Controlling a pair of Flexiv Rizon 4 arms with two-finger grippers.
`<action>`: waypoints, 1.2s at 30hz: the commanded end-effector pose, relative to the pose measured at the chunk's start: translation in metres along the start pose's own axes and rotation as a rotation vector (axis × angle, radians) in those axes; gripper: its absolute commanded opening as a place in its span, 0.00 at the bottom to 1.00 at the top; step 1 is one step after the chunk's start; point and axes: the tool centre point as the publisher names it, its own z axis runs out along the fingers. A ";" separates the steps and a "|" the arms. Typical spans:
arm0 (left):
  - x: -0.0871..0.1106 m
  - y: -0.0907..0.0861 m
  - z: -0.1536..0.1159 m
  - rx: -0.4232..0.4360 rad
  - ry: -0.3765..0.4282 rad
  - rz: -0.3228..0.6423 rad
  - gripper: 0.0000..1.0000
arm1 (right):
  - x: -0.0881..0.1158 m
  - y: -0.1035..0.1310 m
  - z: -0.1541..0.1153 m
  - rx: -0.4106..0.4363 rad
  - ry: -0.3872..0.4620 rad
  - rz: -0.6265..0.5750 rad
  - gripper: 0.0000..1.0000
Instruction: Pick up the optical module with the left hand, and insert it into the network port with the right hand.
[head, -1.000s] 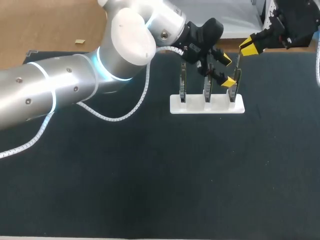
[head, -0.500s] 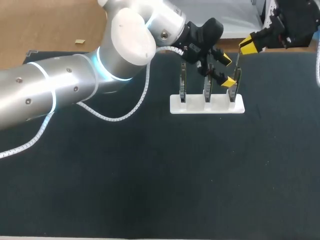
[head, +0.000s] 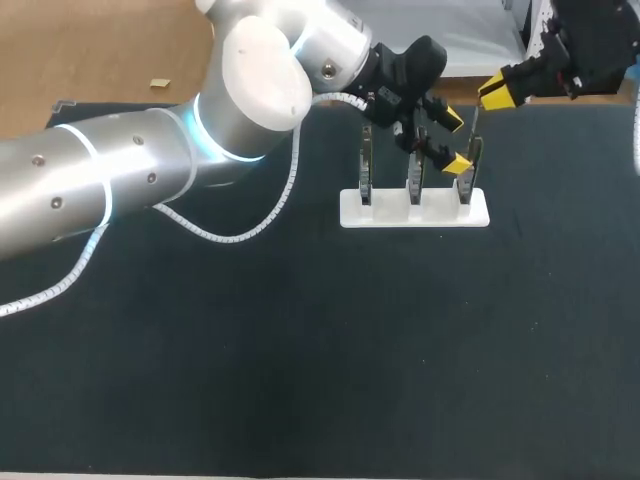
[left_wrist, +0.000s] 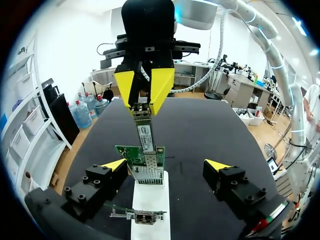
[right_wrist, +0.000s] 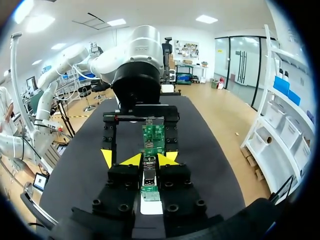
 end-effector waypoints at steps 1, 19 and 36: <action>-0.001 0.002 0.000 0.005 0.006 -0.001 1.00 | 0.000 0.000 0.001 0.003 0.005 0.000 0.00; -0.001 0.002 0.000 0.005 0.006 -0.001 1.00 | 0.003 0.003 0.001 0.001 0.016 0.013 0.00; -0.001 0.002 0.000 0.005 0.006 -0.001 1.00 | 0.001 0.006 -0.002 0.008 0.017 0.002 0.00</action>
